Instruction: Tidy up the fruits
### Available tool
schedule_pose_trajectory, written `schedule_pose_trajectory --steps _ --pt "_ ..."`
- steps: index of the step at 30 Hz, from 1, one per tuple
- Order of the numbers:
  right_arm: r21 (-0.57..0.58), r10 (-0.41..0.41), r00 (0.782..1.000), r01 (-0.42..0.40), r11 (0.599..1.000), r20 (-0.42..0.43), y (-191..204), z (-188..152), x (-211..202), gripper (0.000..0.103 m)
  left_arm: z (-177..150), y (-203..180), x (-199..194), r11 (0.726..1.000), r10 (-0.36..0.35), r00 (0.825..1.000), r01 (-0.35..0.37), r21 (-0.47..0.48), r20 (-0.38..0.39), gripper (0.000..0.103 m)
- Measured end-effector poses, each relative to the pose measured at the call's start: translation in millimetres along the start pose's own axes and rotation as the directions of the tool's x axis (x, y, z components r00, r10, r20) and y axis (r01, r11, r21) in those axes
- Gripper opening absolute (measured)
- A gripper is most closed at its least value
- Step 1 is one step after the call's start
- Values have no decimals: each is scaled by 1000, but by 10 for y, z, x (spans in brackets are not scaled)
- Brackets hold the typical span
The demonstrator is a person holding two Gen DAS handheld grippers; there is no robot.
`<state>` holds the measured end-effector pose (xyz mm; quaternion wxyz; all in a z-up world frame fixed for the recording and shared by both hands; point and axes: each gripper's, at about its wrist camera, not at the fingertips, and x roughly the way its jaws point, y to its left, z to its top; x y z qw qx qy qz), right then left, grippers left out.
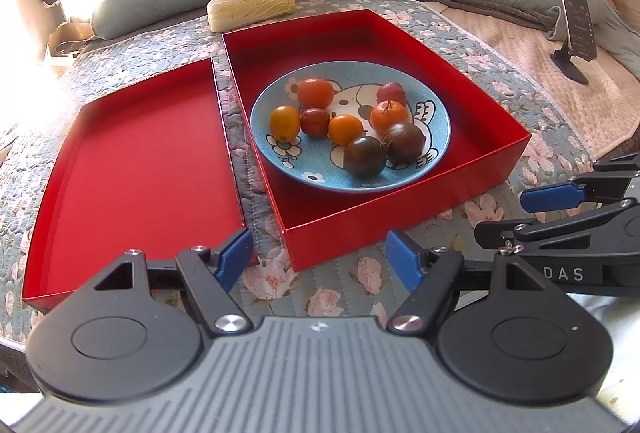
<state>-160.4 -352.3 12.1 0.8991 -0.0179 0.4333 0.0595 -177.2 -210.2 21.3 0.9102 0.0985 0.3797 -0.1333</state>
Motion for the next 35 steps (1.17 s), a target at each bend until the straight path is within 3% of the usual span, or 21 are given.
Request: schedule_pose_trajectory --steps 28,35 --pt "3 2 1000 -2 1000 -1 0 -7 13 52 7 4 3 1000 -1 1000 1 0 0 78" --pt "4 1 1000 -1 1000 -1 3 -11 19 53 26 -12 -64 999 -37 998 38 -26 46 78"
